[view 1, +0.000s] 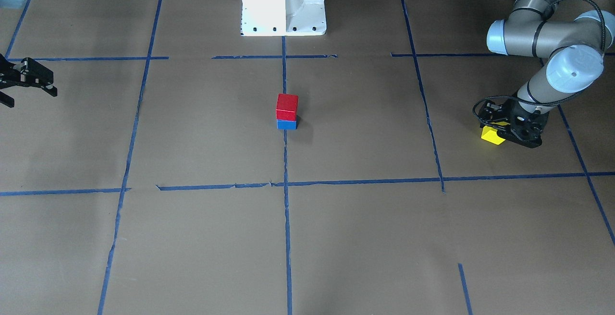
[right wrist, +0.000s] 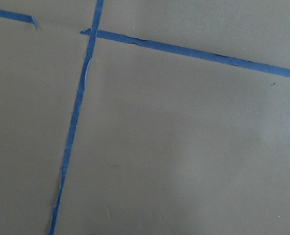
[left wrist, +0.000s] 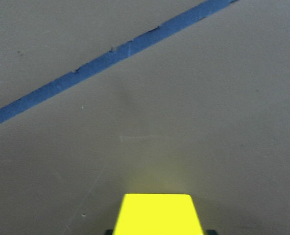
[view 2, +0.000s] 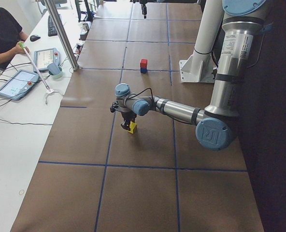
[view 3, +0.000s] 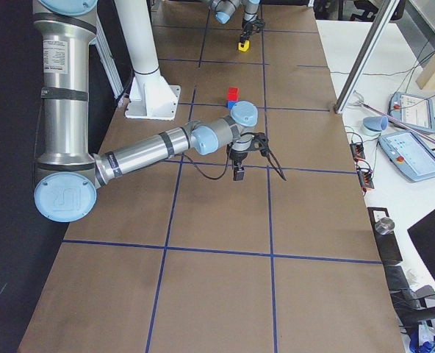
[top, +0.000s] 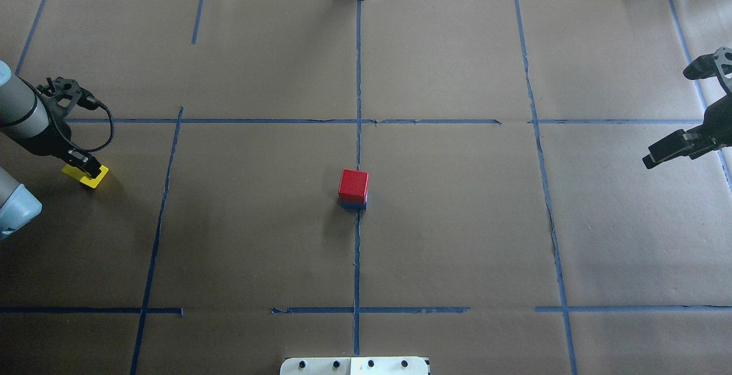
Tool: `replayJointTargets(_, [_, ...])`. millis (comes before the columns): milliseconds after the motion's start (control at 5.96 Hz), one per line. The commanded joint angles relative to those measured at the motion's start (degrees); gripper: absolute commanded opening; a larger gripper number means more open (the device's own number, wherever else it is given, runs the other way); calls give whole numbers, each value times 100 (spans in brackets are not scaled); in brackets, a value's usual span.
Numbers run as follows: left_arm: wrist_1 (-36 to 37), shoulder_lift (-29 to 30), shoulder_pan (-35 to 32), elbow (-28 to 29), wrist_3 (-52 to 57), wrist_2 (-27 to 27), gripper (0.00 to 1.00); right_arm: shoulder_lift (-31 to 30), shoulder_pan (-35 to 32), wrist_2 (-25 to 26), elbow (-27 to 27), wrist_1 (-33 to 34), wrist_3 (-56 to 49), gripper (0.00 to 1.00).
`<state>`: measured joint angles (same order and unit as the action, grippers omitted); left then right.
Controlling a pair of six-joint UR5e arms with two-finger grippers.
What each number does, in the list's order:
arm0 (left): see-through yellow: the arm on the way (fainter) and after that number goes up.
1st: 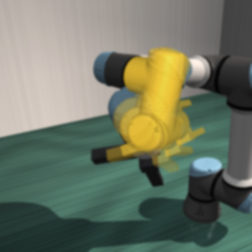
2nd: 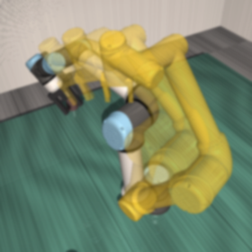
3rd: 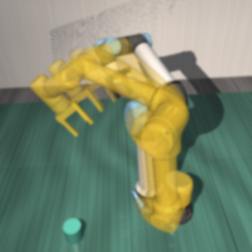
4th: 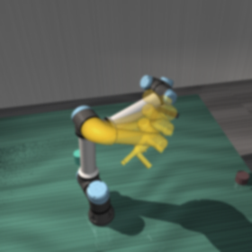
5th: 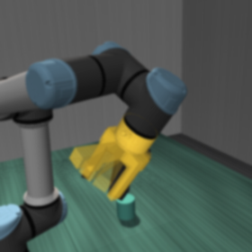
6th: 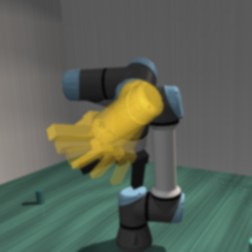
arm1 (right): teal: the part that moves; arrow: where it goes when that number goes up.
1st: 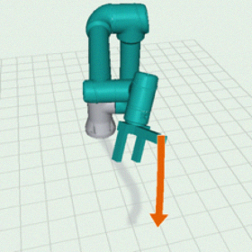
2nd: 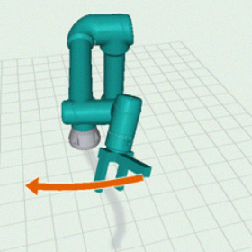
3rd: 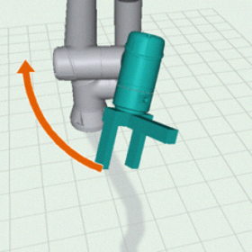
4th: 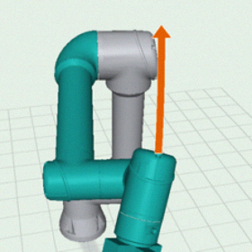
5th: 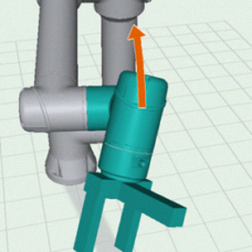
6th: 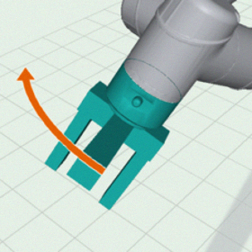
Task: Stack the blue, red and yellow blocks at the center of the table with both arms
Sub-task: 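Lower the left gripper onto the yellow cube and close it, then carry the yellow cube with the left gripper above the red cube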
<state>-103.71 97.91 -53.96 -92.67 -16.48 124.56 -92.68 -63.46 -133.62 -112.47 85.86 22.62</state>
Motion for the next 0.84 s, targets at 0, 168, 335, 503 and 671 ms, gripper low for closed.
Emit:
replayJointTargets(0, [26,636,8,-338,-1521,563,0,5,0,-6,-20,1,14,100])
replayJointTargets(168, [70,1051,225,-757,-2613,699,0,5,0,-6,-29,1,14,100])
replayJointTargets(335, [114,1394,950,-1144,-3833,475,0,13,0,-15,-29,-8,6,100])
replayJointTargets(503, [558,2068,1401,-1183,-5011,107,0,31,0,-15,-20,-8,-3,100])
replayJointTargets(671, [1537,2831,1745,-1244,-5319,-445,0,31,0,-6,-29,-8,5,100])
